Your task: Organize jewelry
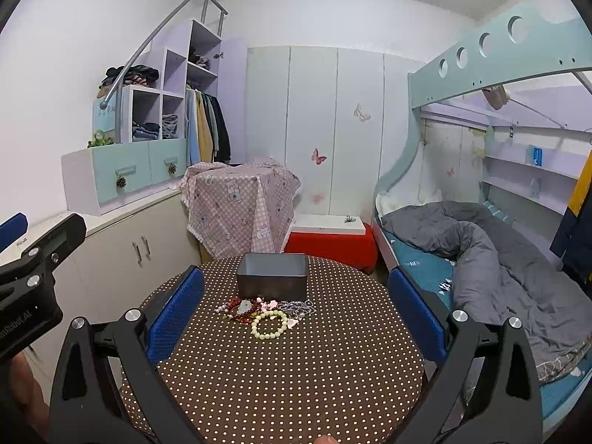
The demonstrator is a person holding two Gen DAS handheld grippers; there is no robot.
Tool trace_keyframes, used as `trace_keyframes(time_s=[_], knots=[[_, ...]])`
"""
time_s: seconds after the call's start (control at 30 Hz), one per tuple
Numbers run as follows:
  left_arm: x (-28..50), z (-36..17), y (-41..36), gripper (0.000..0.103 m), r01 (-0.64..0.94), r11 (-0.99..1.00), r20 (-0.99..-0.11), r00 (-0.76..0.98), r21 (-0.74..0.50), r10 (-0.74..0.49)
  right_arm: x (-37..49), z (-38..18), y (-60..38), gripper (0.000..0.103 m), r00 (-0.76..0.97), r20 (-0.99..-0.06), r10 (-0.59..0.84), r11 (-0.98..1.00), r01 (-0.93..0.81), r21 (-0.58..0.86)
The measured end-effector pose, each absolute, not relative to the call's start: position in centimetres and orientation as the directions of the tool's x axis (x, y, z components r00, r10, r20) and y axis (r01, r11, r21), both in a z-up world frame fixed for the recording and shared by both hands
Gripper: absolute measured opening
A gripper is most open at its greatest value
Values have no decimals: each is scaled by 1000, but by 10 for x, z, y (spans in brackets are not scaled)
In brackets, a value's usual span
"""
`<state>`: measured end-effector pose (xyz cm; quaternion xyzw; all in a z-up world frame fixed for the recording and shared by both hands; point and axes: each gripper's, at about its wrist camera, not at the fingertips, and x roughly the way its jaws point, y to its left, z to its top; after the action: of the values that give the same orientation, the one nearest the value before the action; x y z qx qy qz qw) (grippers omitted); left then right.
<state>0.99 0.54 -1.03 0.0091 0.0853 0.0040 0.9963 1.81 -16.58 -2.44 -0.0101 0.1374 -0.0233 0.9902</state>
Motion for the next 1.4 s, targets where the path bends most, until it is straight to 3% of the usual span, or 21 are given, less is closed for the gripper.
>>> trace_keyframes(time_s=[0.13,0.3,0.53,0.93,1.4], knots=[[16,-12,7,97,-4,1000,-183,983,15,7,26,-26,-171,96,960,-274,-53,998,44,-37],[47,-30,19,97,-3,1000,-259,966,-3,3,44,-38,-186,96,949,-305,-72,997,65,-34],[111,-75,24,97,3,1000,-414,910,1,-2,85,-75,-204,96,908,-411,-78,997,70,-35],[232,-166,4,97,81,986,-639,768,147,33,154,-159,-216,96,764,-646,-4,1000,-5,-12],[301,-198,-15,93,219,956,-741,671,194,-3,205,-194,-228,96,676,-735,53,998,-8,66]])
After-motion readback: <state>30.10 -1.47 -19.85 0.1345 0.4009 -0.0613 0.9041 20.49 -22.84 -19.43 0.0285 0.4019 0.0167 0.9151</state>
